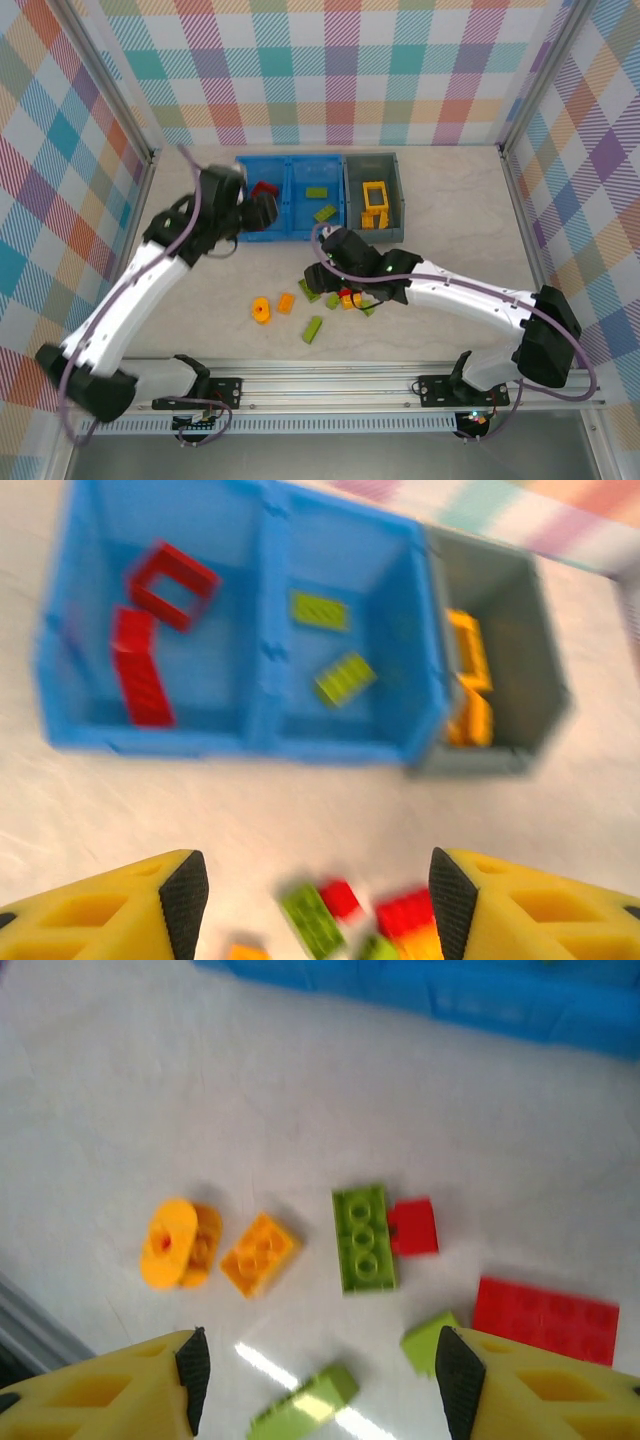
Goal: Sort the legos into containers by color
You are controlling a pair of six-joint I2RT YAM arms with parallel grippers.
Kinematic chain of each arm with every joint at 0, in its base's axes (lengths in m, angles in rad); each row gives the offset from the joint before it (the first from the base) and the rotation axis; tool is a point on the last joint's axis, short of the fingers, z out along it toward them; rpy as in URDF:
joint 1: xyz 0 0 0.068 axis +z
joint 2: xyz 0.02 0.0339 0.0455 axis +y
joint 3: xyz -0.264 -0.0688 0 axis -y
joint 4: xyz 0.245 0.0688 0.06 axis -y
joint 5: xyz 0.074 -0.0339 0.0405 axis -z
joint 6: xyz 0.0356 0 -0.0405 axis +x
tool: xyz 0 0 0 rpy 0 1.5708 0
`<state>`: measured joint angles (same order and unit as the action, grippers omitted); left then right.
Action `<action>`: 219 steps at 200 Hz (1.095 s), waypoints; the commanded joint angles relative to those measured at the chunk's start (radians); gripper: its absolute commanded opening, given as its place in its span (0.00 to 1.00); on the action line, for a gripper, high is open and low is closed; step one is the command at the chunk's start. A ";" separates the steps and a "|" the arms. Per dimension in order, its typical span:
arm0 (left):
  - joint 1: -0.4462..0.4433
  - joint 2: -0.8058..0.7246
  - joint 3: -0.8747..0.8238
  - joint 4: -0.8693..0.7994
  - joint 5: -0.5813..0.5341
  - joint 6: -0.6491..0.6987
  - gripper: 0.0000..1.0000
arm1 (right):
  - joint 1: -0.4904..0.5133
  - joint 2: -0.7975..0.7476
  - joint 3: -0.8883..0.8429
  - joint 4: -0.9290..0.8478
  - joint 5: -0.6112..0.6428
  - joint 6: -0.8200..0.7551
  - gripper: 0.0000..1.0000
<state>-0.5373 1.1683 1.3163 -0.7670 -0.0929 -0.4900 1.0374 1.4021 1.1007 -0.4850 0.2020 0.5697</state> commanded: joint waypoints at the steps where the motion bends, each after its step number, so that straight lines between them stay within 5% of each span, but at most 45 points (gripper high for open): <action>1: -0.098 -0.128 -0.179 0.064 0.109 -0.098 0.63 | 0.059 0.021 0.037 -0.185 0.014 0.104 0.63; 27: -0.189 -0.338 -0.354 0.040 0.123 -0.147 0.64 | 0.121 0.086 0.028 -0.215 -0.047 0.334 0.63; 85: -0.194 -0.733 -0.558 -0.056 0.184 -0.208 0.71 | 0.128 0.310 0.079 -0.153 -0.186 0.660 0.69; 137: -0.194 -0.769 -0.578 -0.049 0.224 -0.203 0.71 | 0.103 0.419 0.106 -0.131 -0.195 0.742 0.61; 219: -0.193 -0.773 -0.598 -0.033 0.256 -0.190 0.70 | 0.092 0.473 0.118 -0.127 -0.180 0.755 0.29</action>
<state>-0.7246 0.4061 0.7238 -0.8101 0.1471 -0.6880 1.1294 1.8694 1.1877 -0.6079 0.0135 1.3178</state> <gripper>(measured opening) 0.703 0.349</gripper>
